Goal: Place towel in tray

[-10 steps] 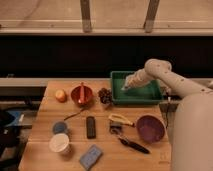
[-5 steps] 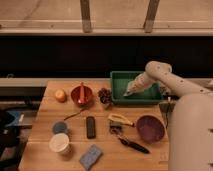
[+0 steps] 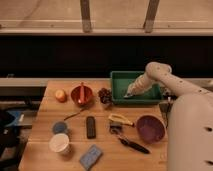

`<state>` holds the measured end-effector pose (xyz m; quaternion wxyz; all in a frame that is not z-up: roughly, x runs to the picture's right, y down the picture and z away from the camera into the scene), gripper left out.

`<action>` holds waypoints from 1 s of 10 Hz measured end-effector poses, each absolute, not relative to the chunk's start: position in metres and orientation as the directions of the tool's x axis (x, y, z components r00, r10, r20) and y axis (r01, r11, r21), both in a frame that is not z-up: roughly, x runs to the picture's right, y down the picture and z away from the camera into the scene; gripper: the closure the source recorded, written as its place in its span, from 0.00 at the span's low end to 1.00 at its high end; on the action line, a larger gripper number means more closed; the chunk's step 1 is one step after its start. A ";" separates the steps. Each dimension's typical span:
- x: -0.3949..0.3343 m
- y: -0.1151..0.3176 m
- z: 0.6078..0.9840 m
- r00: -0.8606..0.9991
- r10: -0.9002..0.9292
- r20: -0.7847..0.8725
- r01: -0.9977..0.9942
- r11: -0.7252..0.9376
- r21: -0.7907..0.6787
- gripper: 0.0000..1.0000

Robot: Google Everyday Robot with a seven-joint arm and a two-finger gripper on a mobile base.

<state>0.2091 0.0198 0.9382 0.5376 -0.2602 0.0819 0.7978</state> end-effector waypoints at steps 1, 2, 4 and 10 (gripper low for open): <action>0.208 0.021 0.940 -0.284 0.814 -0.507 -0.898 -0.411 -0.156 0.83; 0.207 0.021 0.941 -0.278 0.814 -0.509 -0.897 -0.409 -0.164 0.71; 0.203 0.019 0.942 -0.261 0.822 -0.506 -0.901 -0.395 -0.177 0.53; 0.181 -0.002 0.933 -0.185 0.860 -0.476 -0.920 -0.321 -0.223 0.20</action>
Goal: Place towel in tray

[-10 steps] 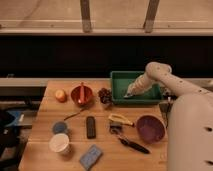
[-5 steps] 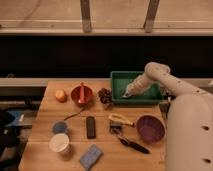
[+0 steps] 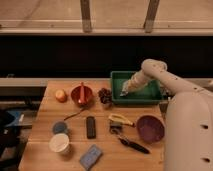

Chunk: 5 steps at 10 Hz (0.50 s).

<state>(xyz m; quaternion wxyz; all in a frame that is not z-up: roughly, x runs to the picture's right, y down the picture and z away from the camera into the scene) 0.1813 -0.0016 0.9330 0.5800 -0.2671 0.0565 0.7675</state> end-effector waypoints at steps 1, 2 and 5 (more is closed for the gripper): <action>0.180 -0.005 0.930 -0.175 0.866 -0.469 -0.925 -0.308 -0.224 0.20; 0.179 -0.009 0.929 -0.168 0.872 -0.459 -0.928 -0.297 -0.224 0.20; 0.194 -0.041 0.915 -0.188 0.907 -0.376 -0.951 -0.263 -0.160 0.20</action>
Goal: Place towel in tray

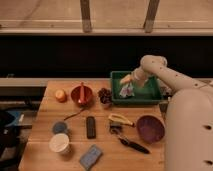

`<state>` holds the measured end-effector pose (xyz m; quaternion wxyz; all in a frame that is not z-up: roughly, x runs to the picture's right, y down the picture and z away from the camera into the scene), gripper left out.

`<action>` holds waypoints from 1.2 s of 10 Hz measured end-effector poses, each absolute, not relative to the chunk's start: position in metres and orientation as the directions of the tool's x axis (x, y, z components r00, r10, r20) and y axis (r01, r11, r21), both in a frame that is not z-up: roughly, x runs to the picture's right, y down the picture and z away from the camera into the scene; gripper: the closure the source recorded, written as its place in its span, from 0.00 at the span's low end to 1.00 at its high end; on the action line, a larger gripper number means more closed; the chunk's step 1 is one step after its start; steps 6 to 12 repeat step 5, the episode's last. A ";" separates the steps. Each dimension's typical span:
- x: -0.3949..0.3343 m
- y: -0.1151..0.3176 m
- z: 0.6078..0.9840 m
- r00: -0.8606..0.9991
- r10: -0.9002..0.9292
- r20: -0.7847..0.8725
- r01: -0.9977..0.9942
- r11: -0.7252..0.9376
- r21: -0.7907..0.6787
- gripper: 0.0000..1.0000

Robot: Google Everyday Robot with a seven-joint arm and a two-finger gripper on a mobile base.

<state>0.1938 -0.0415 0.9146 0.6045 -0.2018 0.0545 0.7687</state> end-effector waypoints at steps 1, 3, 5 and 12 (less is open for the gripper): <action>0.200 -0.057 0.908 -0.205 0.923 -0.326 -0.962 -0.252 -0.109 0.20; 0.212 -0.085 0.892 -0.243 0.945 -0.218 -0.968 -0.252 -0.014 0.20; 0.225 -0.104 0.877 -0.267 0.955 -0.132 -0.964 -0.264 0.041 0.20; 0.225 -0.104 0.877 -0.267 0.955 -0.132 -0.964 -0.264 0.041 0.20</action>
